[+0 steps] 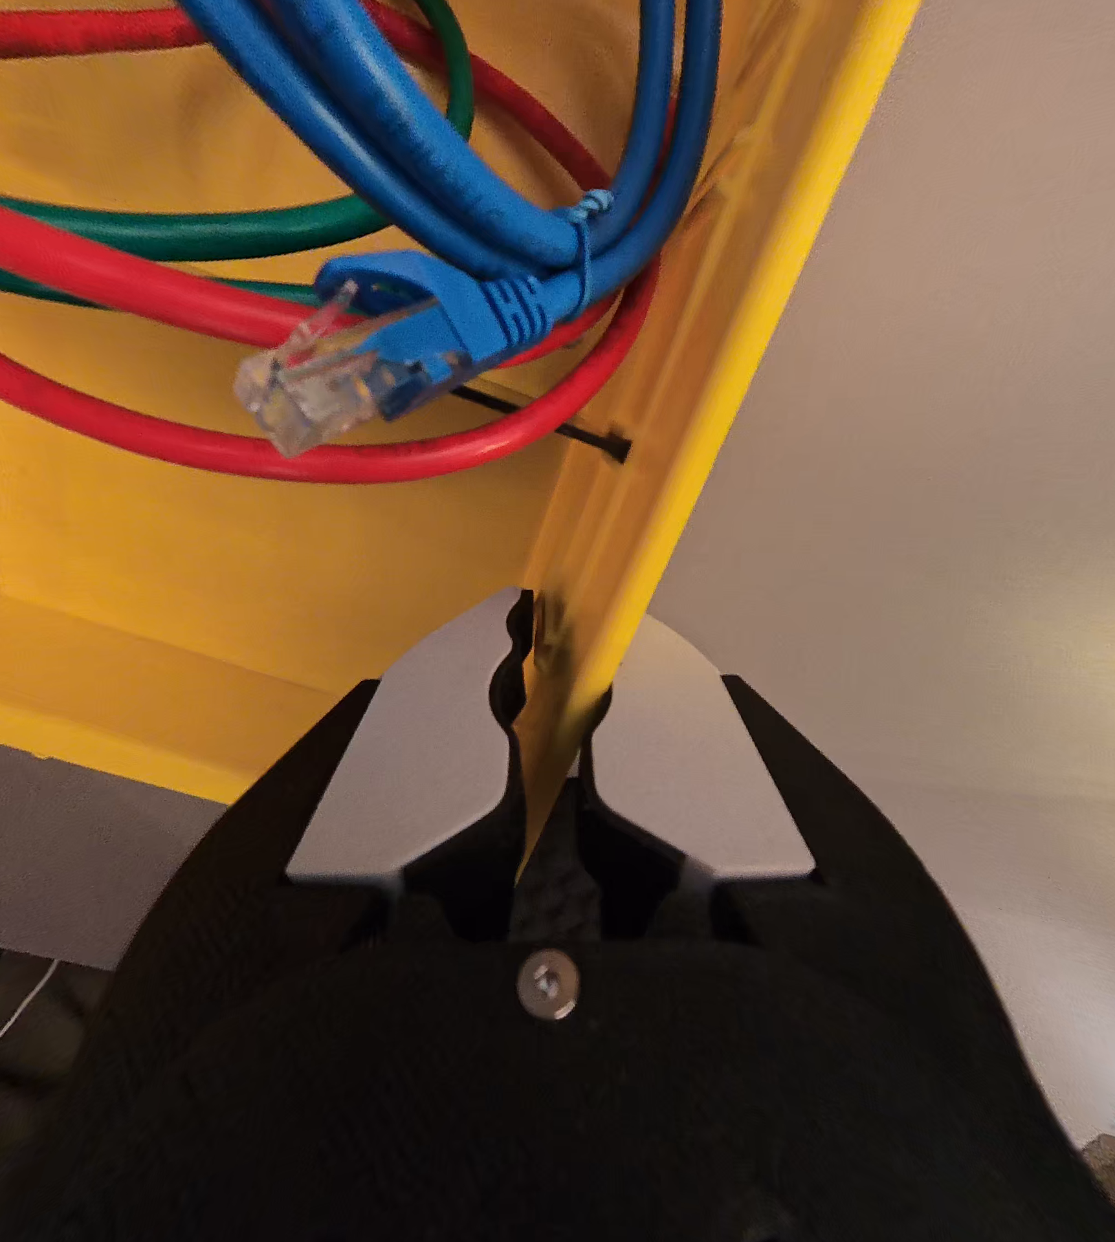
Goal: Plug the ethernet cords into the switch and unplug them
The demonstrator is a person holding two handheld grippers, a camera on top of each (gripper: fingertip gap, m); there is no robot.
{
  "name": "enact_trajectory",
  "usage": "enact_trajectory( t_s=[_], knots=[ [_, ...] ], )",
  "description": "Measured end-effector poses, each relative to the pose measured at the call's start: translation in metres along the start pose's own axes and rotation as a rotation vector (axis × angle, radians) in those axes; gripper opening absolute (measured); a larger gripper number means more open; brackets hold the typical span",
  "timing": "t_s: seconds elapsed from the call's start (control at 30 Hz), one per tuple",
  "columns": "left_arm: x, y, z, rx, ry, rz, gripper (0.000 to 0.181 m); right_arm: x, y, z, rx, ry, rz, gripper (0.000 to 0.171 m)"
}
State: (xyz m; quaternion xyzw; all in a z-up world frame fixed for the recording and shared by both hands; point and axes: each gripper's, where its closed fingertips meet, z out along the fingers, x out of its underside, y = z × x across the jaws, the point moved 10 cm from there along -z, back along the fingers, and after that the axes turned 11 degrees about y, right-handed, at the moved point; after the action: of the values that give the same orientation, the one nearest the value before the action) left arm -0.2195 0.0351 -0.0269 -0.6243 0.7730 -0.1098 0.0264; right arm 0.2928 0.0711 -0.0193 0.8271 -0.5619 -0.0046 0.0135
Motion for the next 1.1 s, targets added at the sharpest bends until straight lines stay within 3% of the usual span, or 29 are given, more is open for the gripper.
enact_trajectory(
  t_s=[0.13,0.27,0.37,0.43,0.5,0.57,0.6,0.67,0.83,1.0,1.1],
  knots=[
    [-0.002,-0.004,-0.004,-0.011,-0.029,0.034,0.015,-0.003,0.008,-0.001,0.053,0.014,-0.035,0.017],
    [0.001,0.001,-0.017,0.045,-0.132,0.037,0.020,0.005,0.012,-0.016,0.158,-0.082,0.011,0.025],
    [0.015,0.005,-0.037,0.066,-0.230,0.059,0.021,0.019,0.021,-0.055,0.286,-0.265,0.141,0.027],
    [0.033,0.009,-0.057,0.051,-0.307,0.058,0.023,0.030,0.046,-0.090,0.376,-0.504,0.172,0.027],
    [0.052,0.012,-0.083,0.018,-0.475,0.063,0.023,0.035,0.095,-0.115,0.260,-0.806,0.045,0.027],
    [0.070,0.015,-0.111,-0.030,-0.692,0.080,0.023,0.034,0.152,-0.121,-0.034,-1.049,-0.155,0.043],
    [0.079,0.015,-0.124,-0.068,-0.811,0.096,0.023,0.026,0.176,-0.118,-0.176,-1.084,-0.223,0.045],
    [0.094,0.015,-0.144,-0.155,-1.037,0.136,0.029,0.000,0.211,-0.099,-0.303,-0.924,-0.220,0.054],
    [0.126,0.007,-0.161,-0.397,-1.384,0.151,0.049,-0.043,0.241,-0.060,-0.207,-0.739,-0.098,0.052],
    [0.134,0.000,-0.160,-0.459,-1.310,0.135,0.051,-0.055,0.251,-0.036,-0.053,-0.523,-0.047,0.055],
    [0.136,0.000,-0.161,-0.456,-1.328,0.147,0.050,-0.065,0.255,-0.026,-0.121,-0.427,-0.003,0.047]
  ],
)
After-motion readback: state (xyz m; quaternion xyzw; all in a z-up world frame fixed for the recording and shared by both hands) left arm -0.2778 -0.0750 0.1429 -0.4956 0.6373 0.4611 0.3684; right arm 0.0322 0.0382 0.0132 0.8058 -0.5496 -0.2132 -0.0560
